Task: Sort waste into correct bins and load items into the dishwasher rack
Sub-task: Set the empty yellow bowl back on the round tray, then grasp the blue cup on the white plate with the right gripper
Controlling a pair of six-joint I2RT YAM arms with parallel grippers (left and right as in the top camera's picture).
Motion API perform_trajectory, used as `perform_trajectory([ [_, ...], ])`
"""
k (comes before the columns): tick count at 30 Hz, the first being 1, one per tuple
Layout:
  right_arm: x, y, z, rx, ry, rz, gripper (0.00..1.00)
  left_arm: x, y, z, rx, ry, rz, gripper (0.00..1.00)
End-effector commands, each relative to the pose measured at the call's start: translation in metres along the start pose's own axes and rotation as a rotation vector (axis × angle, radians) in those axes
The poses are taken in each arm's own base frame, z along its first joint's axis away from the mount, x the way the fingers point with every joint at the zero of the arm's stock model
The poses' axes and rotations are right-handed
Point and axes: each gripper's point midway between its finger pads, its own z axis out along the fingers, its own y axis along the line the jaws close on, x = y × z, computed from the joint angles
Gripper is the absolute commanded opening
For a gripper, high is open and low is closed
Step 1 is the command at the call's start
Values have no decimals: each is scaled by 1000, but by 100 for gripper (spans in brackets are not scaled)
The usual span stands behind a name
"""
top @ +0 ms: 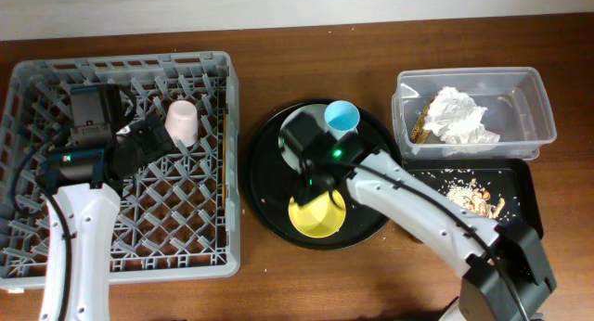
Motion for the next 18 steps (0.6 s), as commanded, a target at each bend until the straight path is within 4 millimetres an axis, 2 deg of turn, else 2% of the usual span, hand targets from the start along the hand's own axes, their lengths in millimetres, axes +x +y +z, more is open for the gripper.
perform_trajectory([
  [1, -45, -66, -23, 239, -158, -110, 69, -3, 0, -3, 6, -12, -15, 99],
  [3, -57, -92, -18, 269, -190, -90, 69, -3, 0, -3, 6, -12, -15, 99],
  [4, -65, -112, -12, 289, -213, -46, 66, -3, 0, -3, 6, -11, -15, 99],
  [6, -71, -138, 0, 302, -226, 6, 63, -3, 0, -3, 6, -12, -15, 99],
  [7, -72, -142, 11, 268, -226, 20, 63, -3, 0, -3, 6, -12, -15, 99],
  [9, -71, -134, 32, 161, -214, 25, 60, -3, 0, -3, 6, -12, -15, 99],
  [12, -71, -119, 44, 103, -199, -36, 58, -3, 0, -3, 6, -11, -15, 99],
  [15, -77, -123, 42, 144, -215, -86, 58, -3, 0, -3, 6, -12, -15, 99],
  [16, -83, -133, 33, 202, -232, -79, 58, -3, 0, -3, 6, -12, -15, 99],
  [18, -99, -133, 9, 215, -292, -79, 58, -3, 0, -3, 6, -12, -15, 99],
])
